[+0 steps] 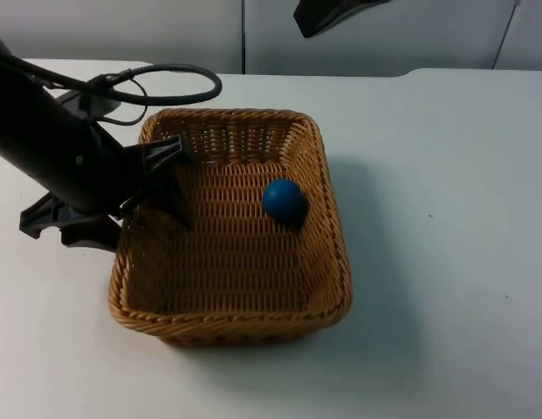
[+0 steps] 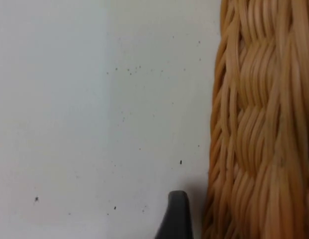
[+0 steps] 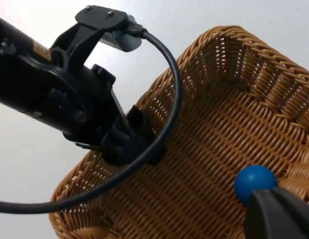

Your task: Pick up the basket with the left hand and place the ball into the basket with the right hand.

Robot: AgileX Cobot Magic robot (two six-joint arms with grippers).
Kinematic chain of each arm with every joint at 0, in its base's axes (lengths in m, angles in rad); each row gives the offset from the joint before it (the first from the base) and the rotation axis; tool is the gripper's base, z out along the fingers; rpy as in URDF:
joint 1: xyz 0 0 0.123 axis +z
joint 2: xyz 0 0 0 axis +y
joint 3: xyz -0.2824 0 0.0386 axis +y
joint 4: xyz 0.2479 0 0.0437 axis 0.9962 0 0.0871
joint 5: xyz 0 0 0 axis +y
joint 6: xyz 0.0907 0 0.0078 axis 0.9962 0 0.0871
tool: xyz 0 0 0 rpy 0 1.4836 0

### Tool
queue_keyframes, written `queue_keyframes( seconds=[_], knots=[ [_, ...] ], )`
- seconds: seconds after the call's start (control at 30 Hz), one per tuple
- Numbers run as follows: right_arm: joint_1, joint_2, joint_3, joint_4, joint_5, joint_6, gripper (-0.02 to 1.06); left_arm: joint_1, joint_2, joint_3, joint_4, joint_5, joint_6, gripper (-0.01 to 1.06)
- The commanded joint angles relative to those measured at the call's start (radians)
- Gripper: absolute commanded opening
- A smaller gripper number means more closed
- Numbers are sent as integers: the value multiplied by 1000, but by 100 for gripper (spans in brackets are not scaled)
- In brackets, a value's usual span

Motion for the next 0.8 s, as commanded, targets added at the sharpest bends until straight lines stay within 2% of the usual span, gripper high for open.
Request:
queue_keyframes(
  seconds=[0.0,0.37,0.43,0.6,0.77],
  knots=[
    [1,-8,-7,-3,-5,-2,0,-2,-12,0,-12,24,-5,68],
    [1,-10,-7,-7,-5,-6,0,-2,-213,0,-3,32,-5,68],
    [1,-16,-7,-9,-10,-6,0,-2,-261,0,0,52,29,68],
    [1,-70,-7,-43,-16,-2,0,-2,-362,0,93,90,48,68],
    [1,-130,-7,-91,1,33,0,-2,-419,0,170,96,-5,68]
  ],
)
